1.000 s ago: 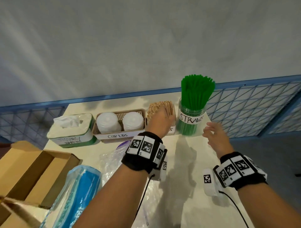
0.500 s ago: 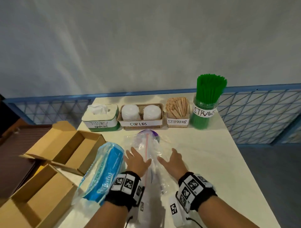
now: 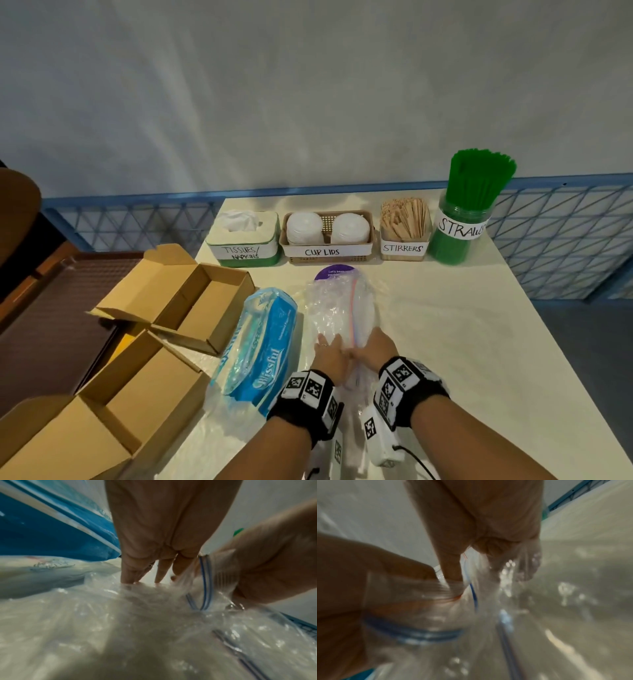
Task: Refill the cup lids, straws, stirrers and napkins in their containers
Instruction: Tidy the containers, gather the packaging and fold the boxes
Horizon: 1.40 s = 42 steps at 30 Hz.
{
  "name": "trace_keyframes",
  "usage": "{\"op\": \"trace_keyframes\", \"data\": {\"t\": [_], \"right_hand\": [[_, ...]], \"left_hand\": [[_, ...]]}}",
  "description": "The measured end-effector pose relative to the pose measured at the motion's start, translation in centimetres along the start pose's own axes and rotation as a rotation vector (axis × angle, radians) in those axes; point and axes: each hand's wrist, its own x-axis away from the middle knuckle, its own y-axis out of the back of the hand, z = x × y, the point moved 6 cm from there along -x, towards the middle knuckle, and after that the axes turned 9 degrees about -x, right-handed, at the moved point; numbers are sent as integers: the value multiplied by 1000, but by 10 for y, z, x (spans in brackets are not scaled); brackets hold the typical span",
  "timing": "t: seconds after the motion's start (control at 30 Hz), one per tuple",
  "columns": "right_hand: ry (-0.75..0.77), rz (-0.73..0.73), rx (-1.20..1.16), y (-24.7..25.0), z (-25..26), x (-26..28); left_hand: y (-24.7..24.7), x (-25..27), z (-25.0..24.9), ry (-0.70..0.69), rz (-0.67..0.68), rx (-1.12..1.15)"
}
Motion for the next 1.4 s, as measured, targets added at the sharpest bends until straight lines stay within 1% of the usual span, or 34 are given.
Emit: {"op": "trace_keyframes", "data": {"t": [0.03, 0.07, 0.1, 0.13, 0.2, 0.23, 0.27, 0.3, 0.33, 0.37, 0.4, 0.47, 0.5, 0.53, 0.57, 0.67, 0.7, 0.73, 0.77, 0.8, 0.83, 0.87, 0.9, 0.93, 1.0, 1.07, 1.1, 1.2, 1.23, 1.33, 1.4], "right_hand": [[23, -13, 7, -1, 0, -1], [50, -26, -5, -1, 1, -1], [70, -35, -31, 1, 3, 1], [98, -48, -63, 4, 6, 3], [159, -80, -159, 15, 17, 13], [184, -96, -224, 23, 22, 18], [207, -105, -293, 30, 25, 22], [218, -112, -361, 37, 27, 25], [228, -118, -425, 44, 28, 27], [227, -118, -477, 49, 28, 29], [231, -113, -522, 53, 29, 32], [251, -85, -576, 57, 34, 39], [271, -76, -581, 58, 37, 43], [289, -77, -580, 58, 39, 45], [302, -85, -569, 59, 40, 47], [325, -156, -526, 70, 30, 51], [309, -221, -517, 78, 18, 51], [249, -322, -474, 90, 1, 52], [135, -423, -366, 101, -20, 52], [-24, -466, -211, 107, -44, 53], [-184, -432, -52, 108, -64, 57], [-305, -363, 72, 104, -82, 56], [-372, -296, 159, 98, -94, 56], [-392, -258, 220, 90, -102, 54], [-371, -240, 328, 77, -106, 47], [-324, -267, 385, 71, -103, 43], [-295, -262, 375, 69, -101, 42], [-194, -182, 236, 63, -97, 37], [-154, -189, 207, 64, -94, 37], [-23, -302, 60, 78, -75, 46], [89, -422, -72, 94, -51, 55]], "left_hand": [[1, -3, 0, -36, 4, 25], [-1, -5, -1, -58, 40, -1], [1, -2, -4, -78, 57, 43], [8, 5, -6, -119, 27, 117], [22, 9, -15, -286, -88, -38], [32, 9, -20, -332, -157, -47], [40, 8, -24, -366, -205, -14], [49, 9, -28, -371, -241, 23], [57, 8, -30, -330, -251, 64], [61, 9, -30, -257, -218, 113], [63, 10, -31, -195, -125, 197], [56, 14, -32, -104, 145, 454], [55, 20, -35, -103, 223, 521], [54, 22, -40, -136, 261, 552], [56, 24, -43, -173, 236, 526], [65, 21, -47, -251, 68, 431], [69, 21, -48, -268, 25, 404], [74, 19, -47, -270, -18, 388], [80, 15, -46, -274, -67, 361], [87, 13, -44, -277, -110, 325], [92, 10, -42, -289, -154, 301], [94, 9, -42, -285, -179, 283], [94, 7, -42, -290, -187, 266], [94, 7, -42, -286, -187, 251], [91, 9, -43, -291, -182, 253], [89, 12, -45, -303, -179, 247], [88, 13, -45, -308, -179, 237], [88, 14, -43, -303, -182, 216], [89, 15, -44, -307, -186, 204], [94, 15, -45, -325, -217, 153], [97, 13, -45, -328, -238, 110]]}}
